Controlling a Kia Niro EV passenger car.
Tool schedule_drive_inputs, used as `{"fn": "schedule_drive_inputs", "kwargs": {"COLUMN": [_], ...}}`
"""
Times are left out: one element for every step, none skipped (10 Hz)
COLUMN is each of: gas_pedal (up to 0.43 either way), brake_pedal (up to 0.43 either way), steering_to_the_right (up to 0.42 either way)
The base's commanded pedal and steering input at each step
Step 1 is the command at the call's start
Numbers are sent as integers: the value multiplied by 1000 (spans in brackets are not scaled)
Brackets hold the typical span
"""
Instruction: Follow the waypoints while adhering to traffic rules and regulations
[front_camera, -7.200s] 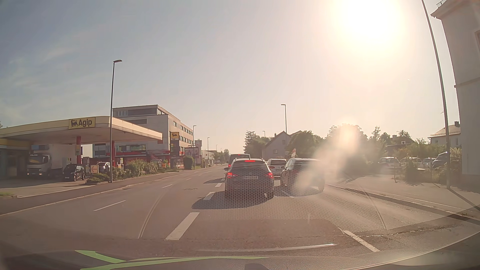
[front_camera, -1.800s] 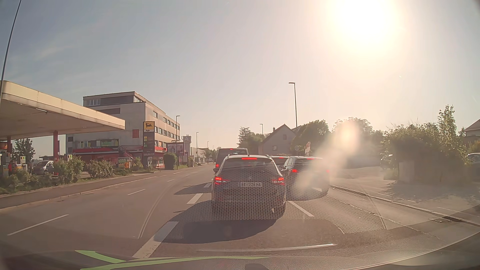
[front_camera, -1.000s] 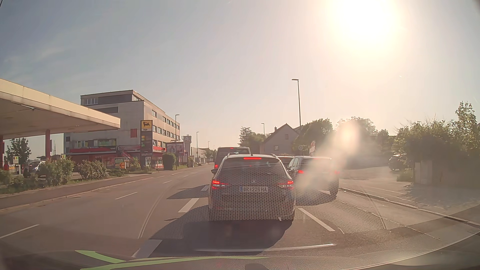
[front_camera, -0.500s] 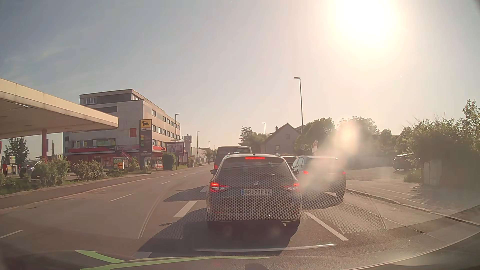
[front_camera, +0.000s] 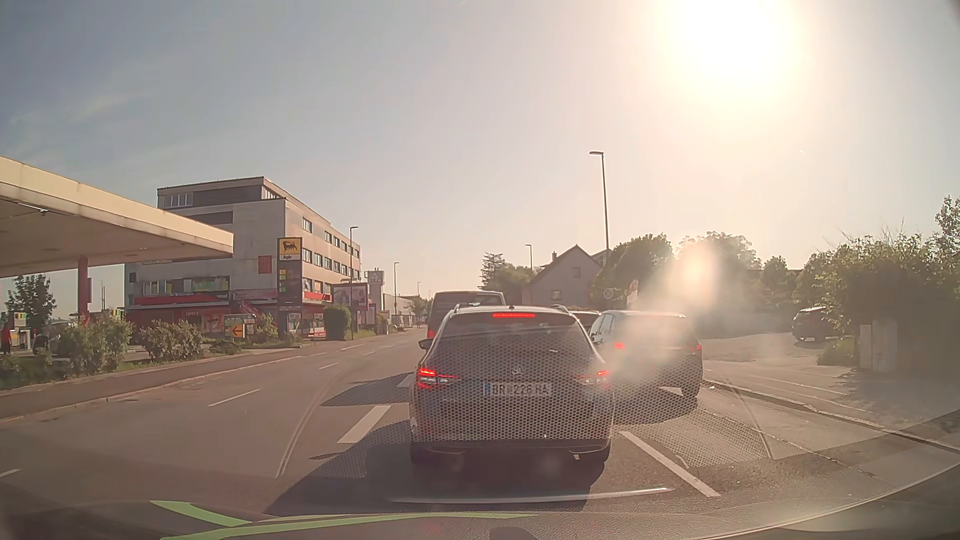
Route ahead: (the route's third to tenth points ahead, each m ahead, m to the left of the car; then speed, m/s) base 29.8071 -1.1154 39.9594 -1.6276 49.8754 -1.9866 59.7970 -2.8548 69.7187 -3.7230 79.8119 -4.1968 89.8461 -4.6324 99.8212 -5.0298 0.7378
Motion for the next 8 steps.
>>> {"fn": "schedule_drive_inputs", "kwargs": {"gas_pedal": [0,0,0,0,0,0,0,0], "brake_pedal": [213,213,213,220,213,213,213,213], "steering_to_the_right": [-11,-11,-11,-11,-11,-11,-11,-11]}}
